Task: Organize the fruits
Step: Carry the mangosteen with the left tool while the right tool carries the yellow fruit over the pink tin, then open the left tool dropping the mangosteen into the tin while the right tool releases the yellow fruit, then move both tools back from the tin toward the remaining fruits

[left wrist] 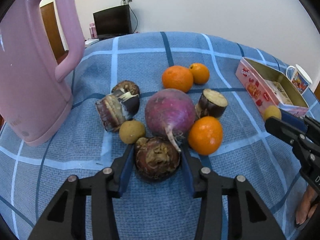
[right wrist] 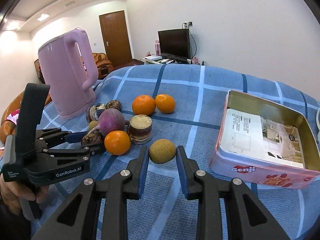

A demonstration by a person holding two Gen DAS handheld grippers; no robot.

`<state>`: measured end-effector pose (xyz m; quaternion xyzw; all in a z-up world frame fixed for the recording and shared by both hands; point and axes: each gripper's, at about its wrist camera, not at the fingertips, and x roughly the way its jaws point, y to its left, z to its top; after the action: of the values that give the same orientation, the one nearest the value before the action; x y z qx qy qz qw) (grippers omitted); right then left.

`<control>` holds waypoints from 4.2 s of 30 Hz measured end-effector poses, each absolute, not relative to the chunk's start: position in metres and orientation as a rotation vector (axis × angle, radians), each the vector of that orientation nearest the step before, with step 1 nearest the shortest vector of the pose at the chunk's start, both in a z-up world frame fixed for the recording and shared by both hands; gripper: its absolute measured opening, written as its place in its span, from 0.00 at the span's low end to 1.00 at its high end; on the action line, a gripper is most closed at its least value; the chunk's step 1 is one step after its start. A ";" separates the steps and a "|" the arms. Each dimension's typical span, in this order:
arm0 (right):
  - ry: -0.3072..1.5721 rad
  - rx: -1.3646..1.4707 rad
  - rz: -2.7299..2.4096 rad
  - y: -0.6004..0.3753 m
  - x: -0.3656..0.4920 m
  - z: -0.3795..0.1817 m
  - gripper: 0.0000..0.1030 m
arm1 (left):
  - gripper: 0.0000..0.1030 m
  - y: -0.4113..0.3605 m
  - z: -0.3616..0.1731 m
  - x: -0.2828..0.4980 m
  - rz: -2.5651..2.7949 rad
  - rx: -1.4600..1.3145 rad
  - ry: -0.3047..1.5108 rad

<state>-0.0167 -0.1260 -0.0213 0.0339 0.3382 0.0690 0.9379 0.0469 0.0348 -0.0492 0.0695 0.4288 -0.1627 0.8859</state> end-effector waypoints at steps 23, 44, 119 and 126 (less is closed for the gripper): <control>0.529 0.025 -0.107 -0.169 -0.025 0.000 0.29 | 0.45 0.022 0.002 -0.002 -0.304 -0.043 0.524; 0.560 0.002 -0.318 -0.272 -0.030 -0.006 0.29 | 0.45 -0.130 0.012 0.002 -0.501 0.076 0.523; 0.390 0.196 -0.296 -0.317 -0.049 0.010 0.80 | 1.00 -0.122 0.001 0.012 -0.211 0.096 0.494; 0.372 0.178 -0.330 -0.312 -0.052 0.008 0.80 | 1.00 -0.112 0.000 0.007 -0.183 0.103 0.486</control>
<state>-0.0522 -0.3118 0.0082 0.0881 0.1840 -0.1629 0.9653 0.0068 -0.1119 0.0001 0.0509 0.2404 -0.0907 0.9651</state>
